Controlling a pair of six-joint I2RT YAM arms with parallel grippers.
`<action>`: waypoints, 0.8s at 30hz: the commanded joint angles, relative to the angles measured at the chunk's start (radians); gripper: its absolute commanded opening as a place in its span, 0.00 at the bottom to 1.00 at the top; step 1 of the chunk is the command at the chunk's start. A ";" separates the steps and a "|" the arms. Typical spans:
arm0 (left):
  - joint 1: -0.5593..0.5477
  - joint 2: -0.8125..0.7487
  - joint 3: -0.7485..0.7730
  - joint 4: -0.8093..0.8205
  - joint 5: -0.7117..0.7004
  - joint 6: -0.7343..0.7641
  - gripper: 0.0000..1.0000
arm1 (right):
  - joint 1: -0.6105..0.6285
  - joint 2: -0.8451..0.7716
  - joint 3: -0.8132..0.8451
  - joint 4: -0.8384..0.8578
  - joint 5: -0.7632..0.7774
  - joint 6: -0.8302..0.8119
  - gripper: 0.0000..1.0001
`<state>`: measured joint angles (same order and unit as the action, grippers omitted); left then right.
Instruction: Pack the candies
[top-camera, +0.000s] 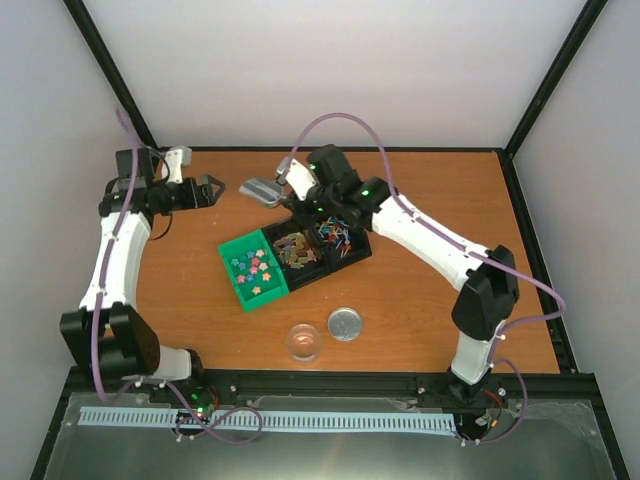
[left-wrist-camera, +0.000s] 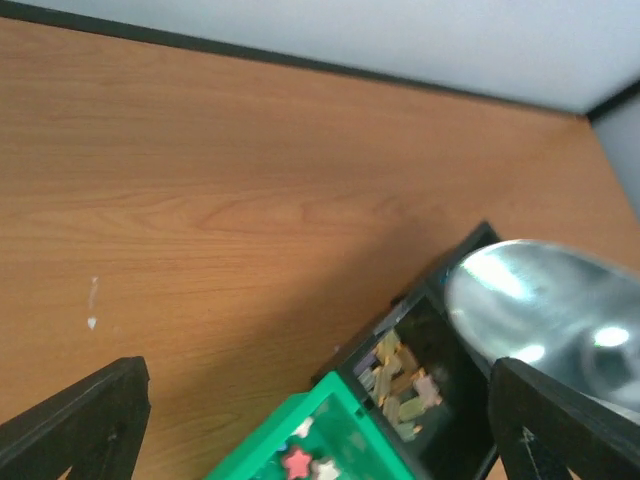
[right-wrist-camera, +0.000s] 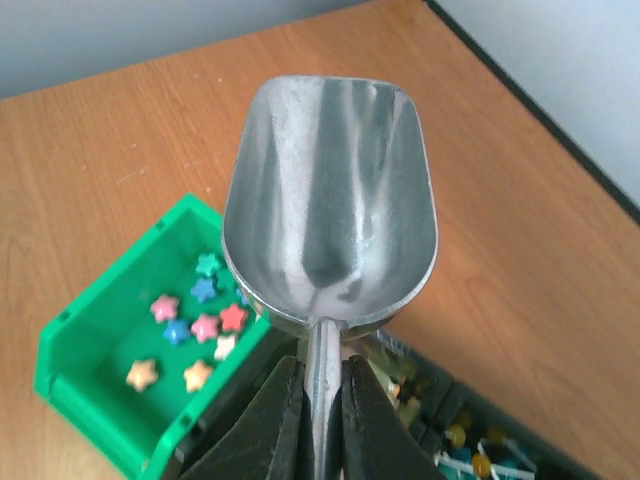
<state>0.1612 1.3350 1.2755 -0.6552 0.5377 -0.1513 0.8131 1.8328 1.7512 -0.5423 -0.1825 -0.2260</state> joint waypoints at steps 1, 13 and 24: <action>-0.008 0.128 0.061 -0.136 0.200 0.461 0.94 | -0.063 -0.094 -0.084 -0.087 -0.143 0.027 0.03; -0.178 0.321 0.093 -0.247 -0.015 0.822 0.81 | -0.120 -0.312 -0.366 -0.136 -0.130 0.000 0.03; -0.288 0.463 0.136 -0.153 -0.214 0.835 0.71 | -0.125 -0.395 -0.428 -0.189 -0.160 -0.027 0.03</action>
<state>-0.1101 1.7668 1.3647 -0.8513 0.3969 0.6369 0.6922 1.4719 1.3201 -0.7124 -0.3096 -0.2344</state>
